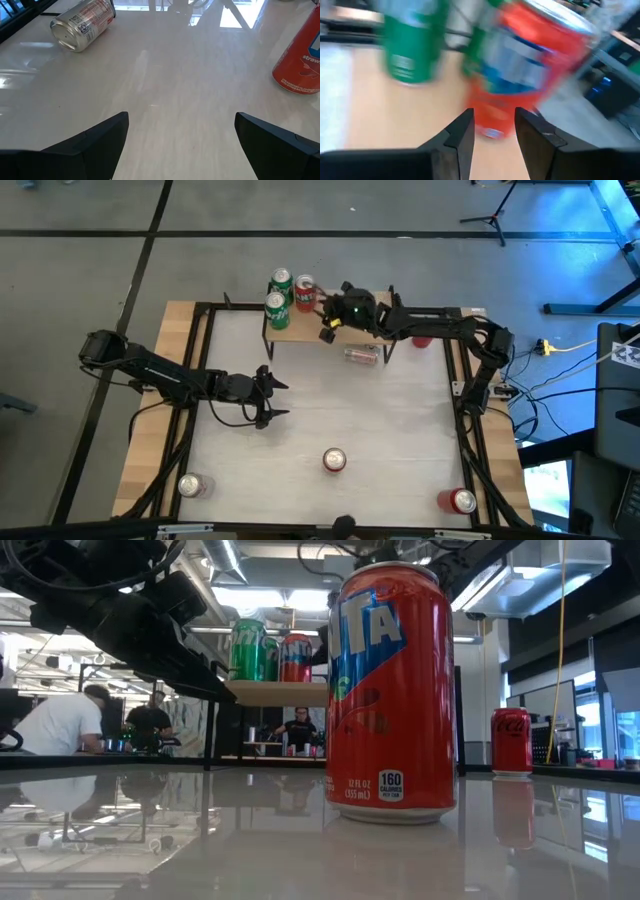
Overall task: Place canned beverage on shelf
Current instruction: Put the top orange soda can on the shelf
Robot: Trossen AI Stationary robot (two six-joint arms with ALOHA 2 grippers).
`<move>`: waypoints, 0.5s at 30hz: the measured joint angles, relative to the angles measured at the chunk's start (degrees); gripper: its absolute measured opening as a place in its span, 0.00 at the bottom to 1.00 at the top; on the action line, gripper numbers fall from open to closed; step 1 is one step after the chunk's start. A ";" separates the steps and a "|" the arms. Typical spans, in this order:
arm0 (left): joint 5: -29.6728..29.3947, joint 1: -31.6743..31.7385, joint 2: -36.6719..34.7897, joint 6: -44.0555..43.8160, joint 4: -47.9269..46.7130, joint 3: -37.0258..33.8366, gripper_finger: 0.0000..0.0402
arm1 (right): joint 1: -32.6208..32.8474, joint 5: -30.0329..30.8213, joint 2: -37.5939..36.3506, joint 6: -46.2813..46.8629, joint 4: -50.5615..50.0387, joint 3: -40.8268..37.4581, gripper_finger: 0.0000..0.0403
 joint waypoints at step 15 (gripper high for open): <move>0.00 0.00 0.00 -0.02 0.04 0.04 0.88 | 2.36 -5.40 4.35 -2.30 9.82 0.04 0.34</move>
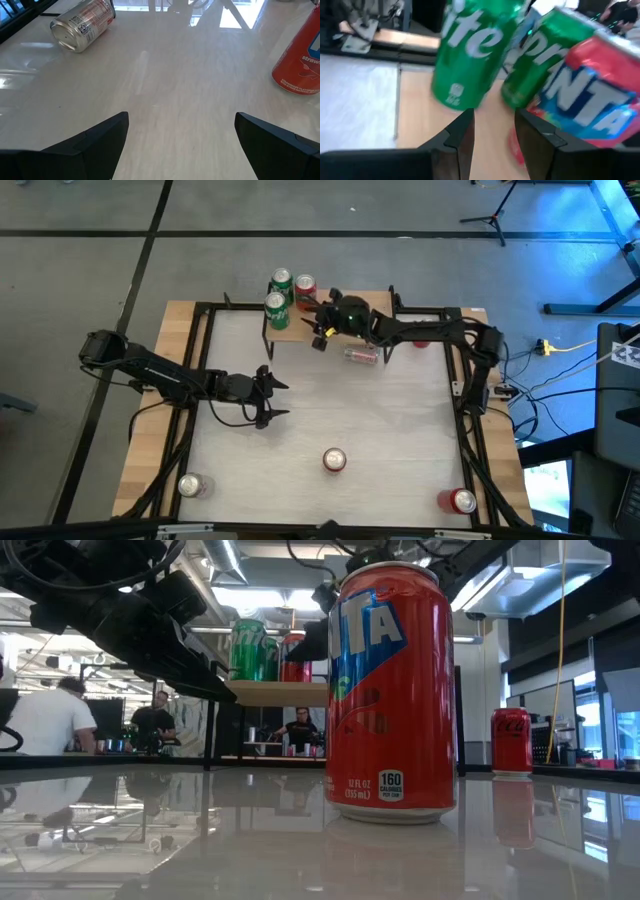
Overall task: Place canned beverage on shelf
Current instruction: Put the top orange soda can on the shelf
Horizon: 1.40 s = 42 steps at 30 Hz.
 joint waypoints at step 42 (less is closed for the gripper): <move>0.23 0.00 0.01 0.06 0.00 0.00 0.88 | -2.19 0.93 1.12 -4.44 2.35 -0.03 0.34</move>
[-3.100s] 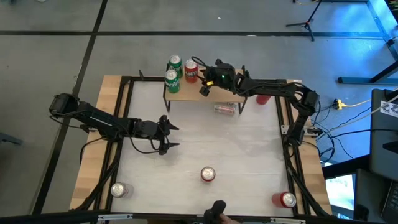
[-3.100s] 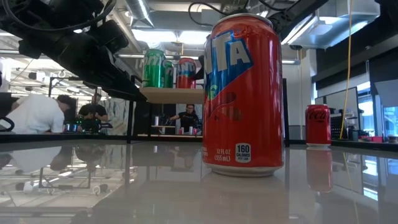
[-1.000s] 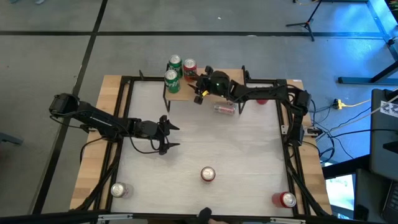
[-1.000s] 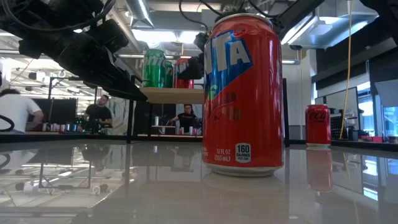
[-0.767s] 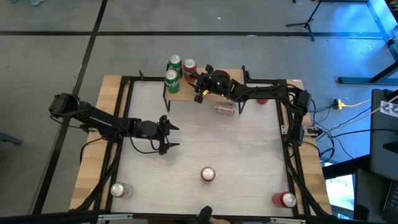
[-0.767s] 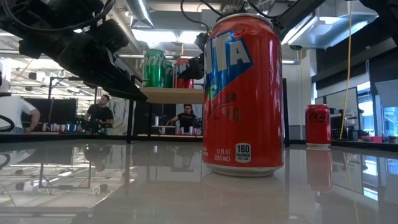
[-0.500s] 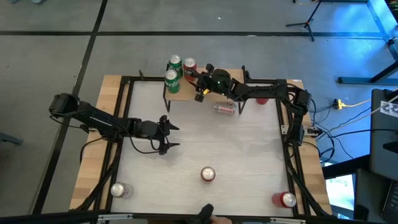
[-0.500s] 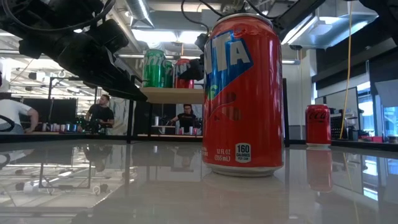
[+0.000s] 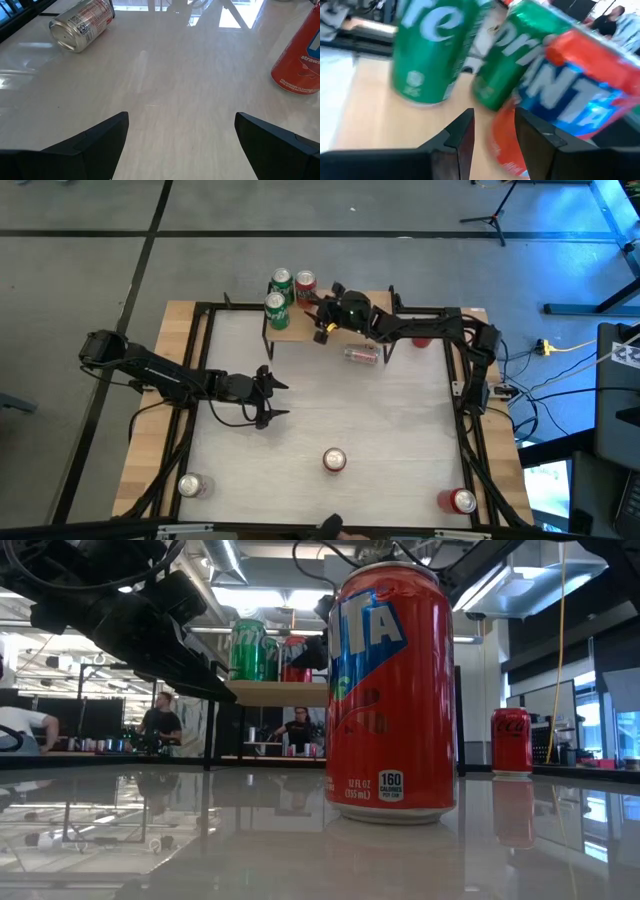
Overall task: Place canned beverage on shelf
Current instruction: Put the top orange soda can on the shelf, then put the orange soda can on the shelf aligned with the other orange soda can
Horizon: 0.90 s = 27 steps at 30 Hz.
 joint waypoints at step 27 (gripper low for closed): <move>0.44 -1.86 -0.01 3.42 6.20 0.00 0.88 | 30.21 0.36 -25.32 25.68 -52.61 0.01 0.35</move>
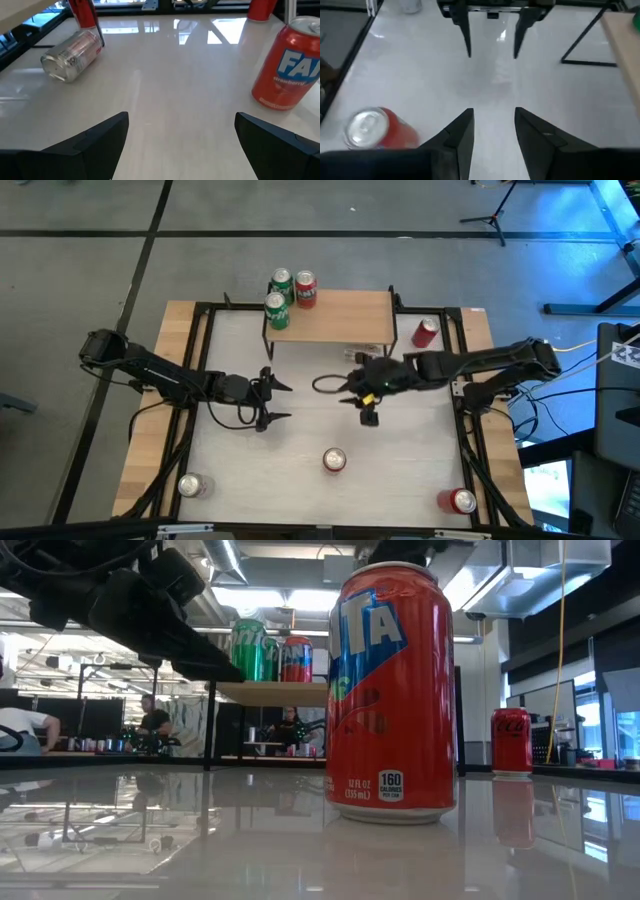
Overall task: Place canned beverage on shelf
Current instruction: Put the orange soda can on the shelf aligned with the other orange soda can
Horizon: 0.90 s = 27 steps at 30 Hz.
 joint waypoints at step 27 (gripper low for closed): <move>-2.07 -12.77 8.74 -11.20 13.26 0.00 0.88 | 17.79 -0.96 9.43 13.08 12.83 -0.04 0.82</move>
